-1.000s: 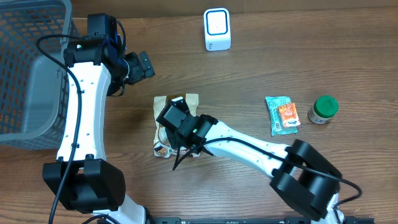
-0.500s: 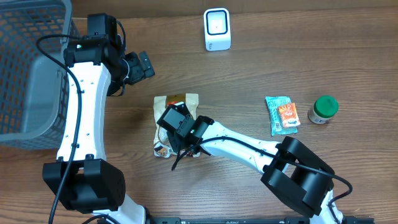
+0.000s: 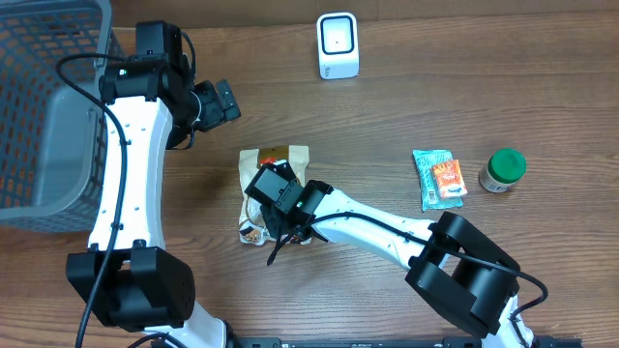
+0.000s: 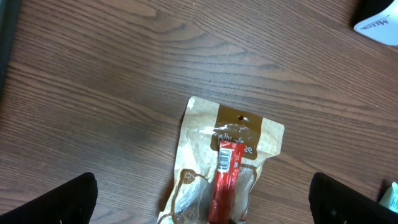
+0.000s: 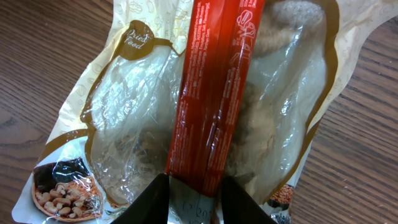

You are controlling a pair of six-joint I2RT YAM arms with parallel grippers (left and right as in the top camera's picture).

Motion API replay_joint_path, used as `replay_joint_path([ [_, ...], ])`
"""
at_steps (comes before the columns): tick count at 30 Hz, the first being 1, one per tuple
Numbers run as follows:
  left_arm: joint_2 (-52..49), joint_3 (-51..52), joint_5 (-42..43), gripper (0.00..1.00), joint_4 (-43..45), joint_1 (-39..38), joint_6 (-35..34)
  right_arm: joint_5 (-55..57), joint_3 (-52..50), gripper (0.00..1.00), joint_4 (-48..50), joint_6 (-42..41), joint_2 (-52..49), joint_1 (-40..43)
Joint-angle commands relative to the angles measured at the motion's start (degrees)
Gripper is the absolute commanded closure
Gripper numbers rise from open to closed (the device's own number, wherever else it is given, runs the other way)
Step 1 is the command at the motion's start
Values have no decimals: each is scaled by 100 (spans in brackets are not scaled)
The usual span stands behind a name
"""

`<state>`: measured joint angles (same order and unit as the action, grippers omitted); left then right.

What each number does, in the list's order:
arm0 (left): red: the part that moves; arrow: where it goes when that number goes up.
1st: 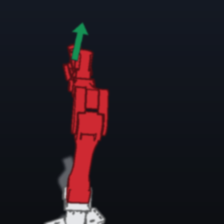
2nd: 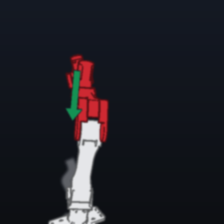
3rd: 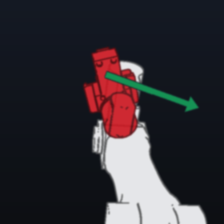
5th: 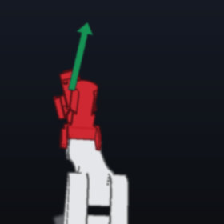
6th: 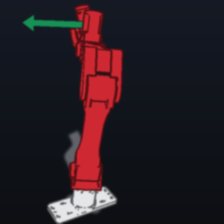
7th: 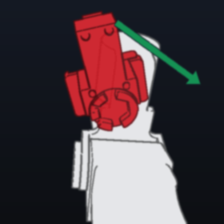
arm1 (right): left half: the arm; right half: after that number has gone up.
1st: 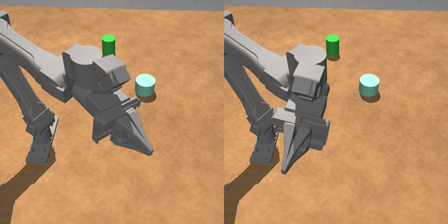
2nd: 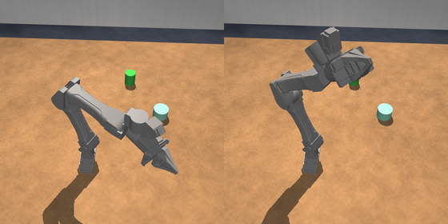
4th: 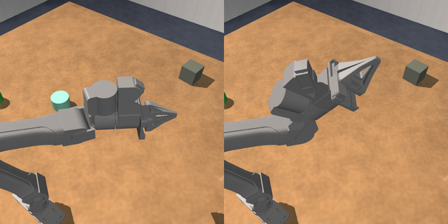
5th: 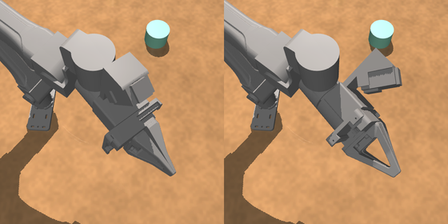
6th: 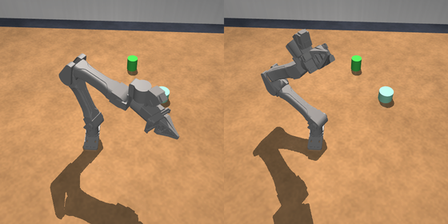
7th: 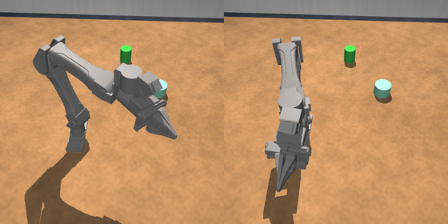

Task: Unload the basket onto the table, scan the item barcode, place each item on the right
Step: 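Grasp the red stick in the clear bag with the right gripper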

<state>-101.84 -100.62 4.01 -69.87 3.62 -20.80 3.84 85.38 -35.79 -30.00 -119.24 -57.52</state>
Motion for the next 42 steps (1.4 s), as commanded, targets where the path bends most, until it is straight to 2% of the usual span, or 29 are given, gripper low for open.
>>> replay_joint_path([
  [1,118,-74,-15,0,2,-37,68,-7,-70,74,17,-28,-48,-28],
  [11,118,-74,-15,0,2,-37,68,-9,-450,79,337,-173,-48,-28],
  [12,118,-74,-13,0,2,-37,68,-7,-448,81,319,-173,-48,-28],
  [15,118,-74,-13,0,2,-37,68,-9,-448,96,313,-175,-48,-28],
  [31,118,-74,-15,0,2,-37,68,-52,-422,96,251,11,-20,-4],
  [35,118,-74,-13,0,2,-37,68,-50,-420,96,170,76,404,83],
  [42,118,-74,-15,0,2,-37,68,-48,-420,96,-164,675,1300,103],
])
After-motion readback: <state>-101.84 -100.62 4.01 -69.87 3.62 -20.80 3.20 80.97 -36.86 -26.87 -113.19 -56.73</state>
